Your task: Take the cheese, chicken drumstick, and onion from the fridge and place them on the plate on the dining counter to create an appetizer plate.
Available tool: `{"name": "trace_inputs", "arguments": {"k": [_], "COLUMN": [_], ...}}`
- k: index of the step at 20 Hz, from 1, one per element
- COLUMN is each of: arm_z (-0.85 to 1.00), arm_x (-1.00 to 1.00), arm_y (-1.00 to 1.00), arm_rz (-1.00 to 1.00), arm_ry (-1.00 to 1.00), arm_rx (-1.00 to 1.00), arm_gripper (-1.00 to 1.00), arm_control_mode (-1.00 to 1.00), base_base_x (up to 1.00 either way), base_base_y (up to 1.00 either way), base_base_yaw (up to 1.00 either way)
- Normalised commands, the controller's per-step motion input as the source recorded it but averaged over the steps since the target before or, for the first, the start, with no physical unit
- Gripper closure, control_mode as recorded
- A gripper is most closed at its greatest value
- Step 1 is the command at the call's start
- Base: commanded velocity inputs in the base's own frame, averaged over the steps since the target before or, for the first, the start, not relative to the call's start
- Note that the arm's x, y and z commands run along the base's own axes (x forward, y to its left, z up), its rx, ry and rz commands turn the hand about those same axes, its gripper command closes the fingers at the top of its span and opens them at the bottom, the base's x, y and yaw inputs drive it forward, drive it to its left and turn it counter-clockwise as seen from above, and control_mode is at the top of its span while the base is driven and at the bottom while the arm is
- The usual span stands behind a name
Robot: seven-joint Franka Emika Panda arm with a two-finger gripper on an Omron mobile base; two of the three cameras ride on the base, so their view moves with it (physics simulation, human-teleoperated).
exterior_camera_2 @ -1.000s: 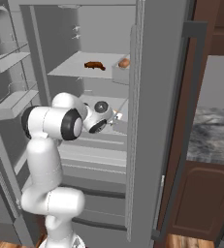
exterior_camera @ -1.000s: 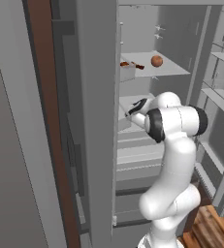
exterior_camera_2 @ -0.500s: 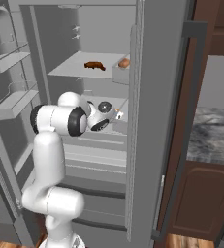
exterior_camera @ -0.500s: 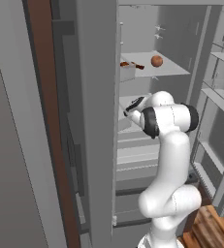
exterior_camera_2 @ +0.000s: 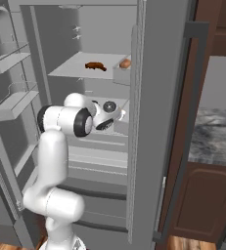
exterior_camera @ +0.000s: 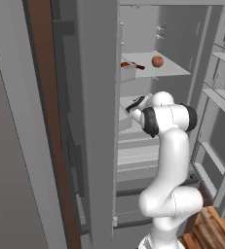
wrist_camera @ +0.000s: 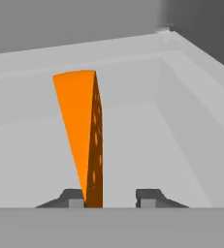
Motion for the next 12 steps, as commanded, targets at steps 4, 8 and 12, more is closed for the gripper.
{"name": "trace_inputs", "arguments": {"k": [4, 8, 12], "arm_z": [-0.28, -0.28, -0.09], "arm_x": [0.09, 0.0, -0.35], "arm_y": [0.01, 0.08, 0.19], "arm_rz": [0.0, 0.0, 0.0], "arm_ry": [0.0, 0.0, -0.05], "arm_rx": [0.0, -0.01, -0.04], "arm_gripper": [1.0, 1.0, 1.0], "arm_control_mode": [-1.0, -1.0, -1.0], "base_base_x": [0.0, 0.0, 0.0], "base_base_y": [0.0, 0.0, 0.0], "base_base_yaw": [0.0, 0.0, 0.0]}}
